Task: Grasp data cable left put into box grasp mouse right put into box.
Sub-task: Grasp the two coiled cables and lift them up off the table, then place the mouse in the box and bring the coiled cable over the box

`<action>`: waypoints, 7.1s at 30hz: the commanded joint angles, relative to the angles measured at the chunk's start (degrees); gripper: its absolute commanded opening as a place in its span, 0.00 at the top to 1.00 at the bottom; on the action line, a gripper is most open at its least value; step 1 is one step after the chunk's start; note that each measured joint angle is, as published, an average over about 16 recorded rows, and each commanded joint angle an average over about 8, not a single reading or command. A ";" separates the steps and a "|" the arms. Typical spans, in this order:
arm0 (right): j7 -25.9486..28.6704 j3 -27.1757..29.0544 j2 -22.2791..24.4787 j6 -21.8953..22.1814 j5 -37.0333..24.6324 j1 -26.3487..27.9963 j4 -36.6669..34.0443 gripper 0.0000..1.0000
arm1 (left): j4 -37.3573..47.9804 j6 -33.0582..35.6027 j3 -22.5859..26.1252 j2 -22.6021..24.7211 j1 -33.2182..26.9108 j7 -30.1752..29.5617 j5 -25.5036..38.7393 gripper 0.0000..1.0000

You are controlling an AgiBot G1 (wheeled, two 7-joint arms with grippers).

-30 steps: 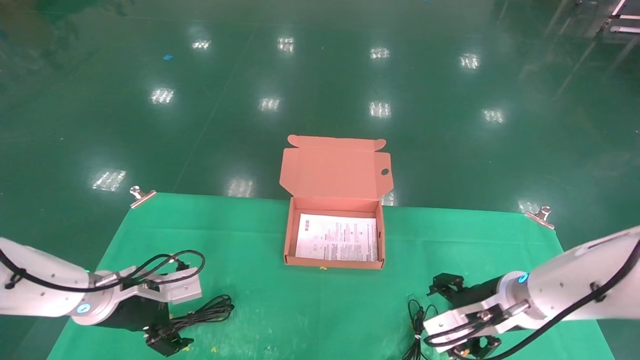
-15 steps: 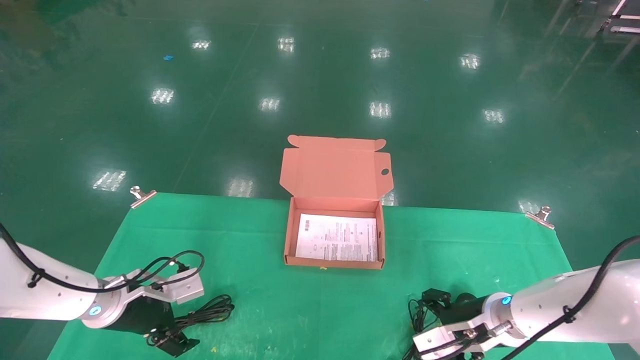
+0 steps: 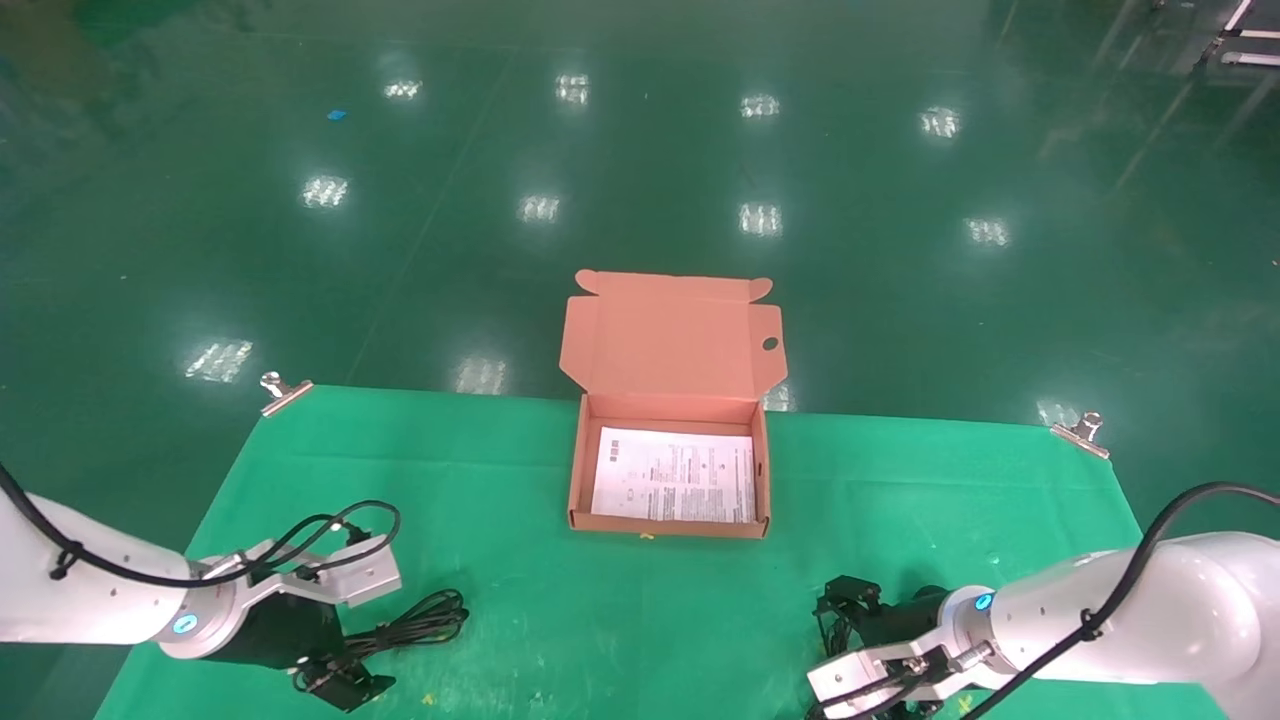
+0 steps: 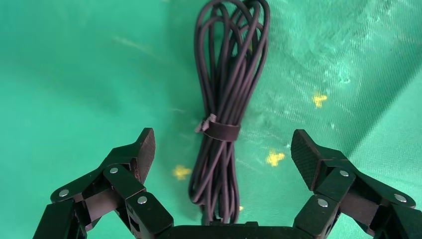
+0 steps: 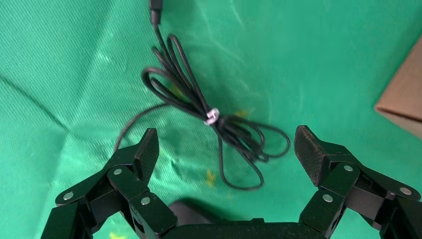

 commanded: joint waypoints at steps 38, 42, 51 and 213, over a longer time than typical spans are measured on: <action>-0.36 0.10 -0.58 0.82 0.10 -0.19 -1.18 1.00 | 0.02 -0.82 -0.35 -0.28 0.45 0.21 -0.38 1.00; -0.33 0.40 0.00 0.76 0.44 0.01 -0.72 1.00 | -0.31 -0.60 -0.41 -0.84 0.25 0.58 -0.40 1.00; 3.36 3.96 8.75 -1.66 3.76 1.92 7.61 1.00 | -6.91 0.54 -0.58 -6.37 -1.49 0.87 1.97 1.00; 5.31 17.32 16.89 24.39 27.80 -4.74 17.32 0.00 | 1.92 -37.80 23.86 22.01 -8.64 17.78 -5.23 0.25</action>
